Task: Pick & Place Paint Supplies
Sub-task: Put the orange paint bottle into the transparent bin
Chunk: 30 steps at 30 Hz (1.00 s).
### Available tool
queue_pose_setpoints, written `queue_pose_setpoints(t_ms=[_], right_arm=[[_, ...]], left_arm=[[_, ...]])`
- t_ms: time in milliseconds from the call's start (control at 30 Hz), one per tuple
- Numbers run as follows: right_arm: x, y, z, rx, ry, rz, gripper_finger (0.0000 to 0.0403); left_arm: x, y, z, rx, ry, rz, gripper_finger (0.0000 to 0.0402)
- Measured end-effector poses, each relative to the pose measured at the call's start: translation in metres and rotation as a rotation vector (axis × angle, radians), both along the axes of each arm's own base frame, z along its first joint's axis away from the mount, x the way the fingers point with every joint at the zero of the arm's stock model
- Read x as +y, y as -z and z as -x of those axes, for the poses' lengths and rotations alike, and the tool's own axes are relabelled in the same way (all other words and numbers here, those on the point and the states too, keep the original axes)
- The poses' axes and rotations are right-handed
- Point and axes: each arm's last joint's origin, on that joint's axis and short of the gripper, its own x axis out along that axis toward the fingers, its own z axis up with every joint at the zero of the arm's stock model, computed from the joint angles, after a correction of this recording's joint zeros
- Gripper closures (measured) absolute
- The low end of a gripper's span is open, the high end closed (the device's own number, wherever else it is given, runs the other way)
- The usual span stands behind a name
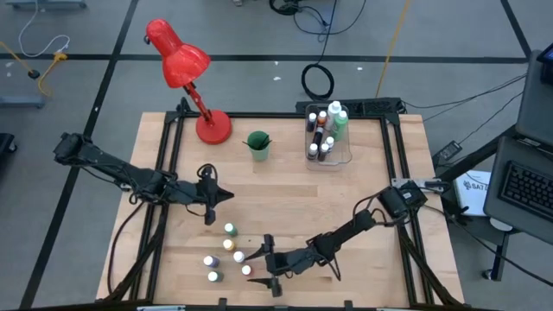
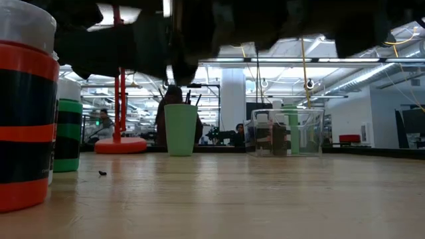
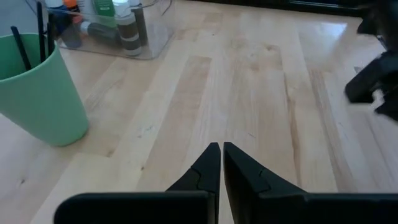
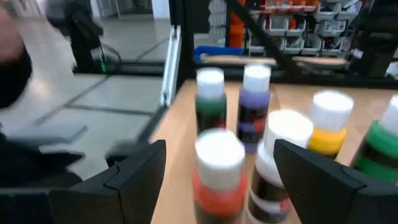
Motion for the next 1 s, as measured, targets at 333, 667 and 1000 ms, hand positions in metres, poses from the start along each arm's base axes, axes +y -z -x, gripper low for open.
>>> queue_pose_setpoints(t_ms=[333, 667, 1000], right_arm=[[-0.008, 0.007, -0.007, -0.017, -0.022, 0.017, 0.011], [-0.014, 0.01, -0.01, 0.004, -0.025, 0.041, 0.011], [-0.014, 0.01, -0.01, 0.007, -0.042, 0.047, 0.0131]], left_arm=[[0.0, 0.001, 0.0, 0.01, 0.009, -0.022, 0.0378], [0.001, 0.0, 0.0, 0.008, 0.001, -0.041, 0.0378], [0.001, 0.0, 0.0, 0.006, -0.005, -0.056, 0.0378]])
